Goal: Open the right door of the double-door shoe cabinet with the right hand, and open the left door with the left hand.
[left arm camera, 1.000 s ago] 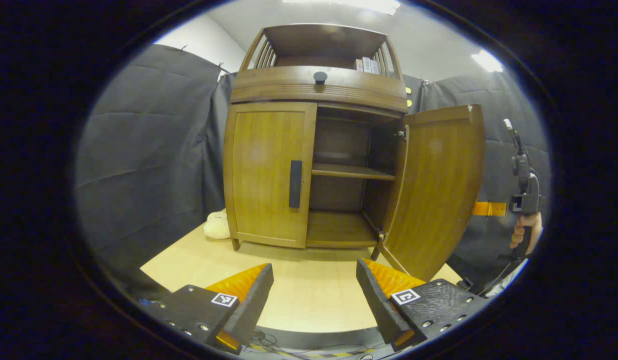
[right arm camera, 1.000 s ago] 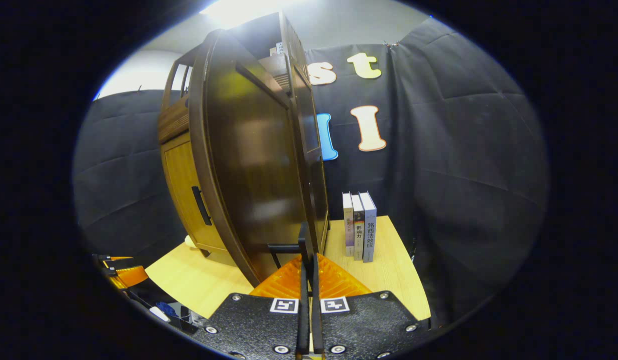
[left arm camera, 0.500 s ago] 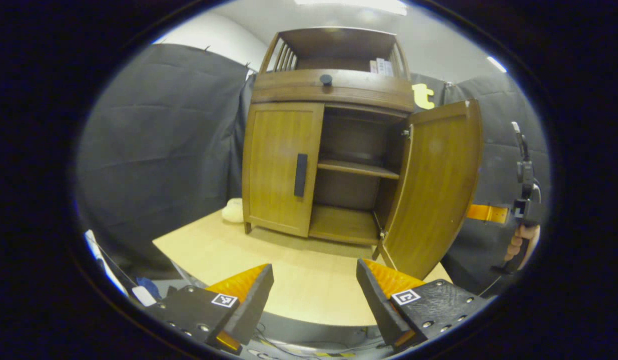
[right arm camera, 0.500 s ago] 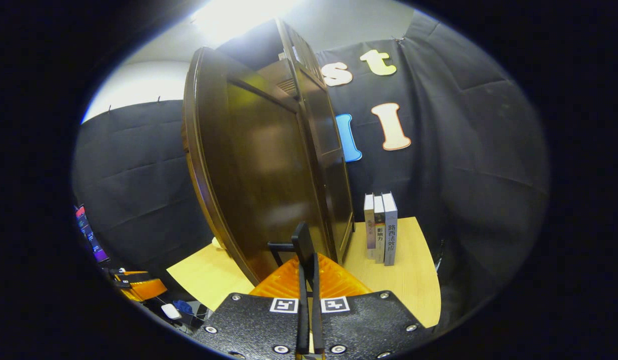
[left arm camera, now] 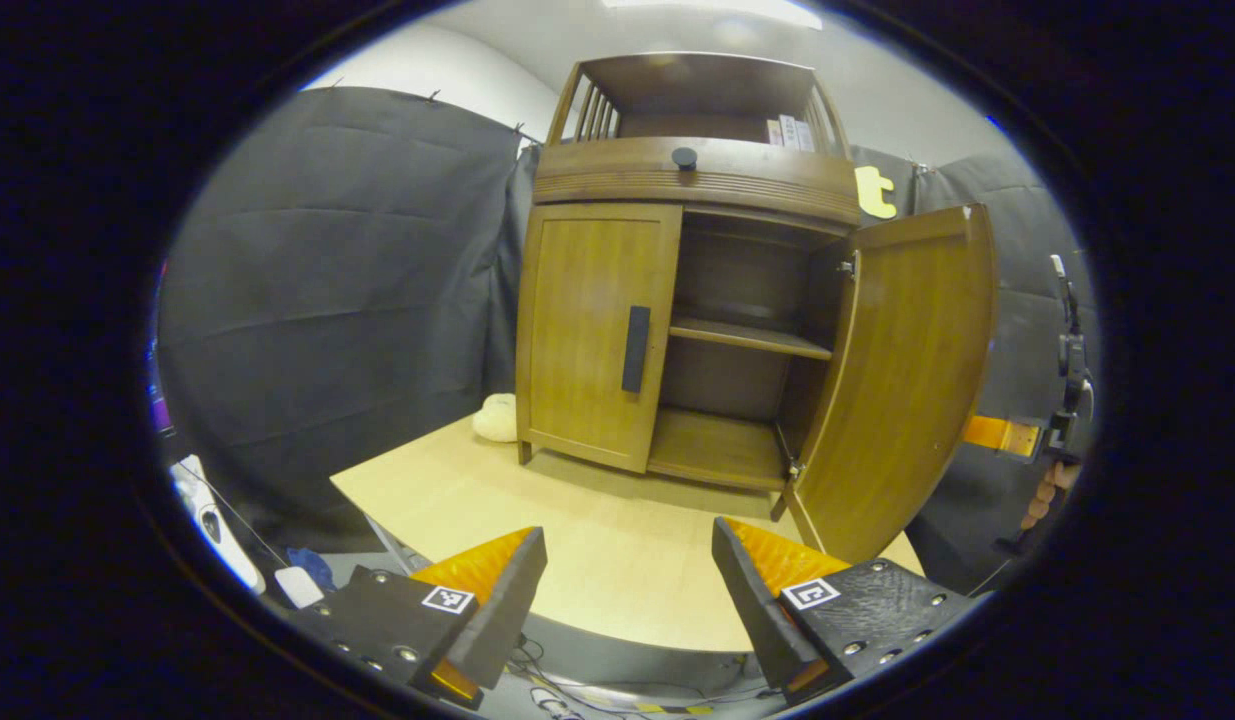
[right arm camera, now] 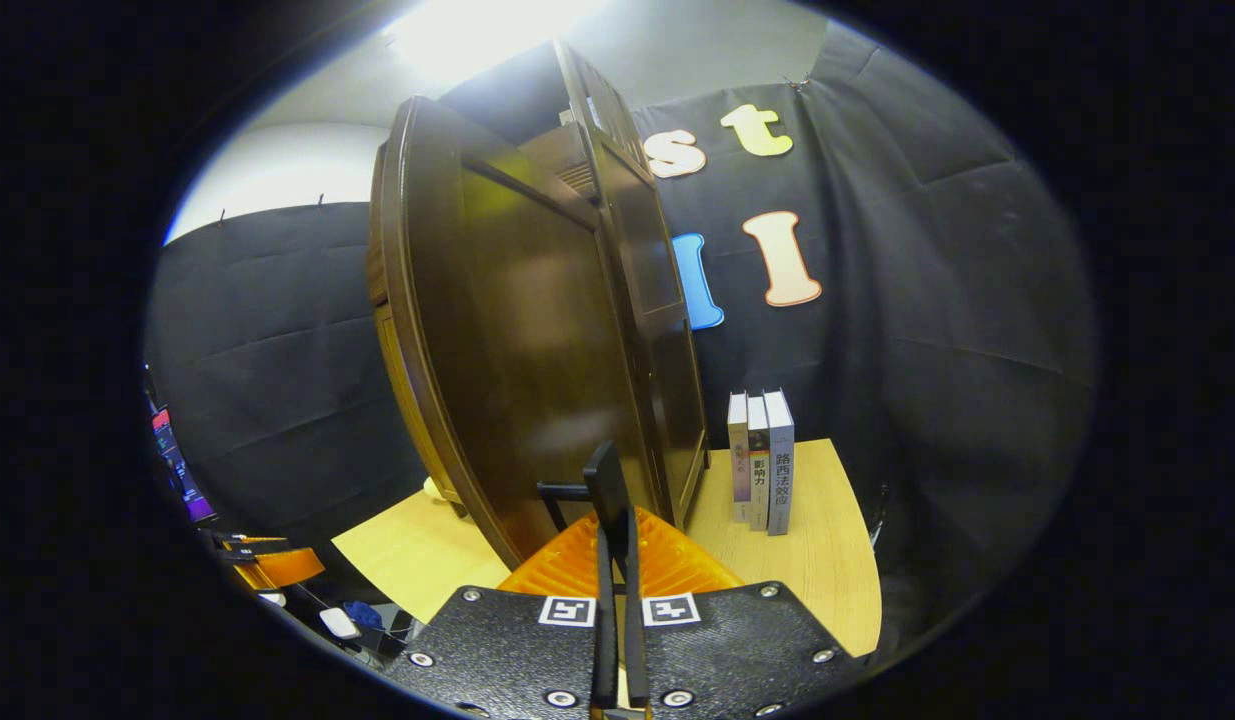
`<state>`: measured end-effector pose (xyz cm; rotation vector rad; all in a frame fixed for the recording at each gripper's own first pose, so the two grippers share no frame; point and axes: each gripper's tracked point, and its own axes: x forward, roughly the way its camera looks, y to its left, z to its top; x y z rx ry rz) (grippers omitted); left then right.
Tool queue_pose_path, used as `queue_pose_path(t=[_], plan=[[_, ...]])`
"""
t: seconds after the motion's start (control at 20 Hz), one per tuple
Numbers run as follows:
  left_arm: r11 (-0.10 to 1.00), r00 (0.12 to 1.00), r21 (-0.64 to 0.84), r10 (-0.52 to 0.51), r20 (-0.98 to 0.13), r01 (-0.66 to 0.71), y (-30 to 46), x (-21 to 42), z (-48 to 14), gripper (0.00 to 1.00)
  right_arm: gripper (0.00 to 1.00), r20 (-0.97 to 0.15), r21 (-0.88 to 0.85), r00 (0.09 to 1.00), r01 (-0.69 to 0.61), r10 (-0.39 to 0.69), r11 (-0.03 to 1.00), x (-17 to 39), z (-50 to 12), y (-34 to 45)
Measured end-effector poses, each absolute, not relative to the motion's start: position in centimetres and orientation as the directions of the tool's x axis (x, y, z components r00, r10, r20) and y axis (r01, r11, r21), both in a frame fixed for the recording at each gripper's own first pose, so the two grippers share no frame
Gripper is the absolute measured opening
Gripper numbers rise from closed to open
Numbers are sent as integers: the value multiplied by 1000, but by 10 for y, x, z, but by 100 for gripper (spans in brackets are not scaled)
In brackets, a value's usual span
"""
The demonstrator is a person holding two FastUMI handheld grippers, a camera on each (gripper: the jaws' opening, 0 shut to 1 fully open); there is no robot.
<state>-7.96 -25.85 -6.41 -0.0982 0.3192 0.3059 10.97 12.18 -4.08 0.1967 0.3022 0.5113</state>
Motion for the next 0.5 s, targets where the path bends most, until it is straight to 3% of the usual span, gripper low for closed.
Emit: queue_pose_path(t=[0.35,0.4,0.45,0.5], plan=[[975,940,-32,203,-274,-220,-234,-13,-47,100,10,-276,252,840,-405,466,879,105,-49,116],[980,947,-27,184,-263,-198,-230,2,-43,87,17,-274,207,861,-381,428,901,104,-46,104],[984,953,-20,167,-253,-177,-224,17,-38,87,34,-271,174,881,-350,387,920,104,-44,94],[987,959,-11,151,-241,-158,-218,34,-34,95,52,-275,161,895,-316,350,935,103,-43,86]])
